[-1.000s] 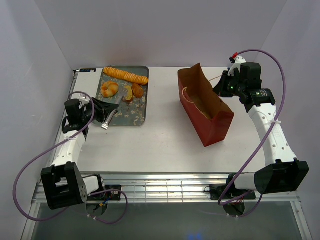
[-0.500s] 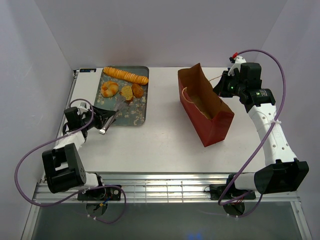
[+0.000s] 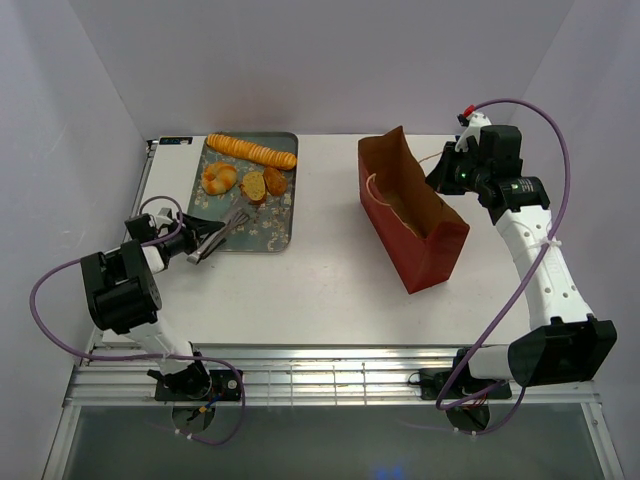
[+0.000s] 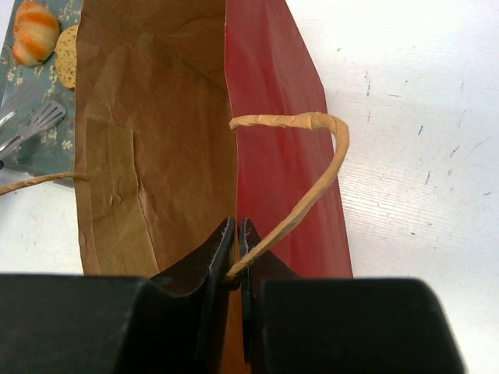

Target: Place the fake bread into the paper bag

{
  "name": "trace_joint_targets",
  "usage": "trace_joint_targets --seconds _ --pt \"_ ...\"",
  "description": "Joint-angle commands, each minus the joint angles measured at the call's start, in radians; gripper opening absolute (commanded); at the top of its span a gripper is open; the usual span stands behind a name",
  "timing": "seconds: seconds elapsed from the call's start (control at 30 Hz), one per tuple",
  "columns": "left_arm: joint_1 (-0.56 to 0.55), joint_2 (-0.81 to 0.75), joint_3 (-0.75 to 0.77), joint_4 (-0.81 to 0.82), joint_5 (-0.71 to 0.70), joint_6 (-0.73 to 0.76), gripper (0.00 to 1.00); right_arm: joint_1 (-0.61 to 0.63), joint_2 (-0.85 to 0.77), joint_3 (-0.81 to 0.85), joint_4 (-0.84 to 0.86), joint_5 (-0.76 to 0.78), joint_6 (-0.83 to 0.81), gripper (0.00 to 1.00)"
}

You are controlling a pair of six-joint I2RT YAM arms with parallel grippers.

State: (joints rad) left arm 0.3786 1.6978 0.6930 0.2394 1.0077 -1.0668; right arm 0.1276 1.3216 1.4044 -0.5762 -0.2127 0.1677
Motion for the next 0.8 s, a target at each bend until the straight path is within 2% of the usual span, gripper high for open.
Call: trace_joint_targets --seconds 0.0,0.43,0.77 --pt "0.020 0.031 0.063 0.067 0.075 0.008 0.61 0.003 0.010 0.033 0.024 -0.008 -0.016 0.13" --pt "0.025 0.194 0.181 0.080 0.074 -0.001 0.61 0.003 0.016 0.039 0.026 0.013 -0.020 0.13" --pt "0.023 0.252 0.229 0.080 0.071 0.002 0.61 0.003 0.014 0.042 0.024 0.032 -0.025 0.13"
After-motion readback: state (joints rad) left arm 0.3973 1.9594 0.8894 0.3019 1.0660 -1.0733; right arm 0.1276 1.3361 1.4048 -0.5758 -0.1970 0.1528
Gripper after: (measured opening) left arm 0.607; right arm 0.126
